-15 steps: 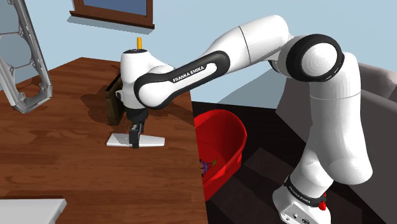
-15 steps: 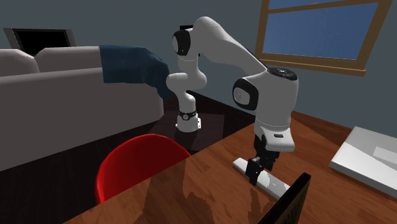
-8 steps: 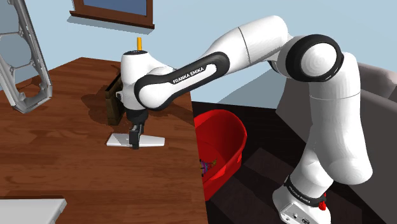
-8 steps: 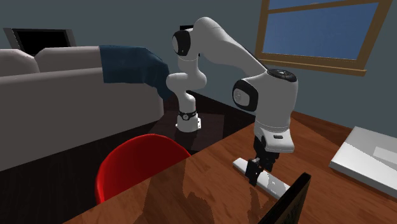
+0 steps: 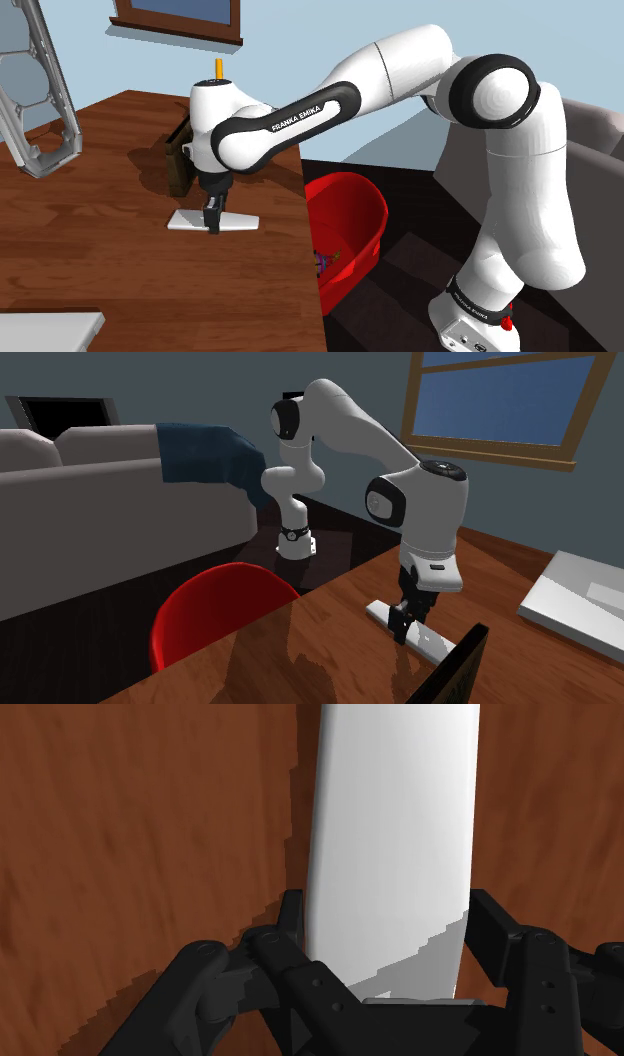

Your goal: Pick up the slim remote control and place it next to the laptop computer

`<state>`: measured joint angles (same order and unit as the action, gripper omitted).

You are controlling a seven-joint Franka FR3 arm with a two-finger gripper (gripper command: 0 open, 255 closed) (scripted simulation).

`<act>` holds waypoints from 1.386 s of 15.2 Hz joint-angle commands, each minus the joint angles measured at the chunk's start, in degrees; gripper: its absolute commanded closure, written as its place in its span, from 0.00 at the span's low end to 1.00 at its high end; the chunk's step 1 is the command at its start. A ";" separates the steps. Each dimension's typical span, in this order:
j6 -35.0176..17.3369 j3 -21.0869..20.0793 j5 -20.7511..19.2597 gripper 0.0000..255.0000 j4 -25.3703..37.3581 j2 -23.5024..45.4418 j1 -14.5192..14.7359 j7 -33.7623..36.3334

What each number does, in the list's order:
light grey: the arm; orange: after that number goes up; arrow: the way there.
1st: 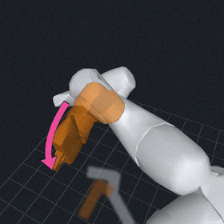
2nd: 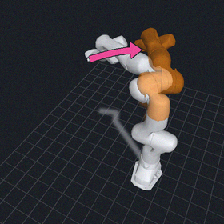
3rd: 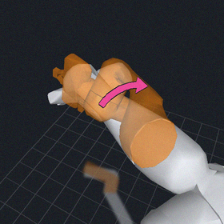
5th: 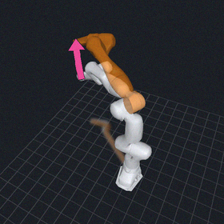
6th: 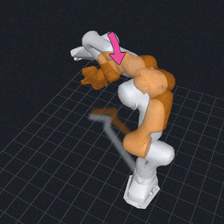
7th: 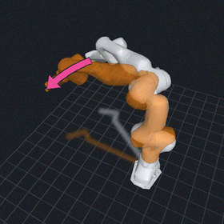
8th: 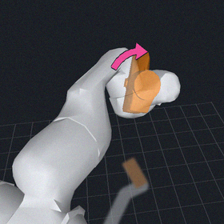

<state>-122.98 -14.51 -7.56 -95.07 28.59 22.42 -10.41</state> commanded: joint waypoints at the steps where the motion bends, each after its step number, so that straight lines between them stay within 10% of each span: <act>1: -0.01 0.00 0.00 1.00 0.00 0.01 0.00 0.00; 21: 11.61 -0.82 1.58 1.00 6.92 -4.84 -0.28 -0.95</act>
<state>-112.06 -15.31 -6.05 -88.67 23.93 22.18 -11.27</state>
